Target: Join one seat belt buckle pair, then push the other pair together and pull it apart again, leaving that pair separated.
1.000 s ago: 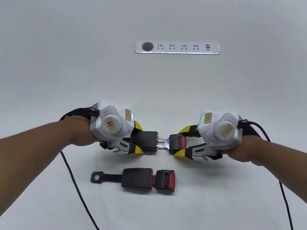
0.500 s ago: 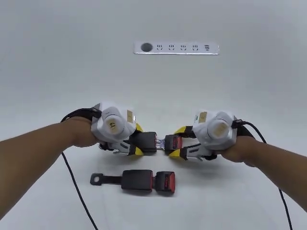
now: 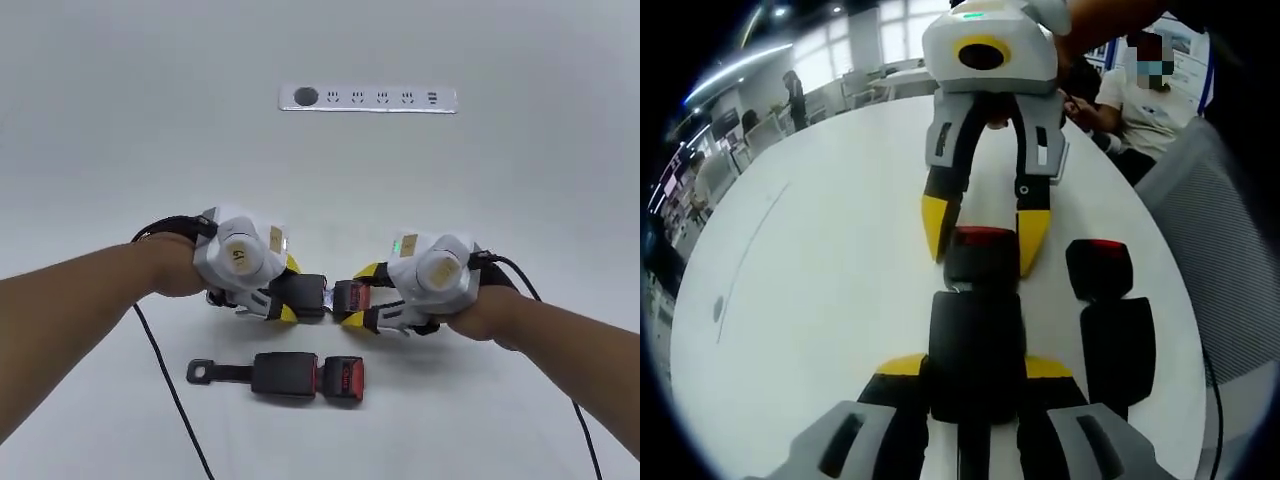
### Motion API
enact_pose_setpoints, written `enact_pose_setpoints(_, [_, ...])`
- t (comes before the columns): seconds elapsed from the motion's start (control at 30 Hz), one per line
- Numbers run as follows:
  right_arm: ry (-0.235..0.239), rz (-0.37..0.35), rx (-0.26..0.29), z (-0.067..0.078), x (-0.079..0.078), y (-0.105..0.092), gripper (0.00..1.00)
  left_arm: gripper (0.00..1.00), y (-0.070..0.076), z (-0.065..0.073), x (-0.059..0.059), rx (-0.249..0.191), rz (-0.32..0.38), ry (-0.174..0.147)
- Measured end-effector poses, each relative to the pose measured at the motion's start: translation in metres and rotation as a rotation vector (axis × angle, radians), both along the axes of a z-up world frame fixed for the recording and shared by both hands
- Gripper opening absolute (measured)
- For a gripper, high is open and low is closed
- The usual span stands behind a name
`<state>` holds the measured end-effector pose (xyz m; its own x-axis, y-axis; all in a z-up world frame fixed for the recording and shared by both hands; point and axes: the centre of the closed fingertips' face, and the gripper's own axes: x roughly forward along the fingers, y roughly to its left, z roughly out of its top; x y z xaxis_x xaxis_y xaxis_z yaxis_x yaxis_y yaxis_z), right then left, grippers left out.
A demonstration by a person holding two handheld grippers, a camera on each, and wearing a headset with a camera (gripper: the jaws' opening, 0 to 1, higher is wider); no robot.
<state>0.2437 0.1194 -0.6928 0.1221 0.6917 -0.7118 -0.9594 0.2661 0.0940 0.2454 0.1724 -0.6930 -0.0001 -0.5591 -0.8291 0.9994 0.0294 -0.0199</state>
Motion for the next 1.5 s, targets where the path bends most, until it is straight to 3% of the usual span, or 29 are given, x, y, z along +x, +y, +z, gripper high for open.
enact_pose_setpoints(0.23, [0.023, 0.008, 0.000, 0.003, -0.001, 0.007, 0.33, 0.34, 0.001, -0.001, -0.001, 0.012, -0.041, 0.003])
enact_pose_setpoints(1.5, [-0.002, 0.042, -0.061, -0.001, 0.000, 0.010, 0.34, 0.35, 0.001, 0.000, -0.002, 0.009, -0.059, 0.007])
